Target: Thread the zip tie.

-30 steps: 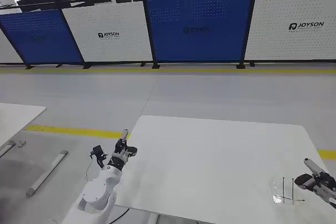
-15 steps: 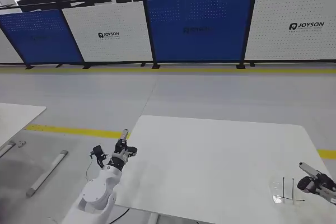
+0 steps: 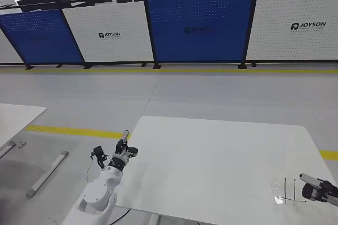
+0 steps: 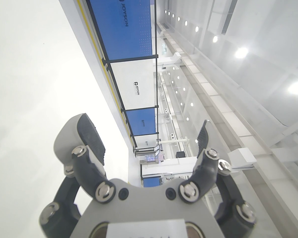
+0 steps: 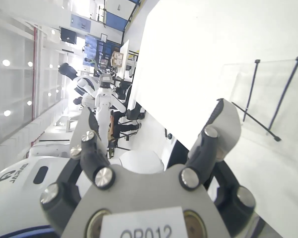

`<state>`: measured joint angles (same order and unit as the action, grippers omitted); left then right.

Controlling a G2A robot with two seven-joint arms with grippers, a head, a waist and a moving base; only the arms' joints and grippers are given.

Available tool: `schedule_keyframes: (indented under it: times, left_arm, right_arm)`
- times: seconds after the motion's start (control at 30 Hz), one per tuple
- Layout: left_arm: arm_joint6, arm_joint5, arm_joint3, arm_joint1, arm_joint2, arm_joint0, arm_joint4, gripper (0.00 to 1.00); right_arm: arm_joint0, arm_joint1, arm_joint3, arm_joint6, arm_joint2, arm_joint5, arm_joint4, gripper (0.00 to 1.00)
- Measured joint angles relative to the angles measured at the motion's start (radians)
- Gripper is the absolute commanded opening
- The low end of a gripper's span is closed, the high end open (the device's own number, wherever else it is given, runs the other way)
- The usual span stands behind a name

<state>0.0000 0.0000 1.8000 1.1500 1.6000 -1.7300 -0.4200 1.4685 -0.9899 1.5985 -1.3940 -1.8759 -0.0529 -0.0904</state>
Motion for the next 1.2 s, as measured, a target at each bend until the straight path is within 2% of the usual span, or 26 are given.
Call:
schedule_keyframes:
  times: [0.07,0.13,0.8,1.0,1.2]
  left_arm:
    - [0.000,0.000,0.000,0.000,0.000,0.000,0.000,1.00]
    - [0.000,0.000,0.000,0.000,0.000,0.000,0.000,1.00]
    - [0.000,0.000,0.000,0.000,0.000,0.000,0.000,1.00]
    - [0.000,0.000,0.000,0.000,0.000,0.000,0.000,1.00]
    - [0.000,0.000,0.000,0.000,0.000,0.000,0.000,1.00]
  right_arm:
    - [-0.012,0.022,-0.012,0.004,0.051,-0.004,0.051,1.00]
    - [-0.038,0.037,-0.040,0.004,0.082,0.015,0.056,1.00]
    - [-0.033,0.038,-0.036,0.004,0.090,0.008,0.051,1.00]
    - [-0.061,0.080,-0.095,0.004,0.083,0.036,0.055,1.00]
    - [-0.052,0.156,-0.133,0.004,0.067,-0.015,-0.014,1.00]
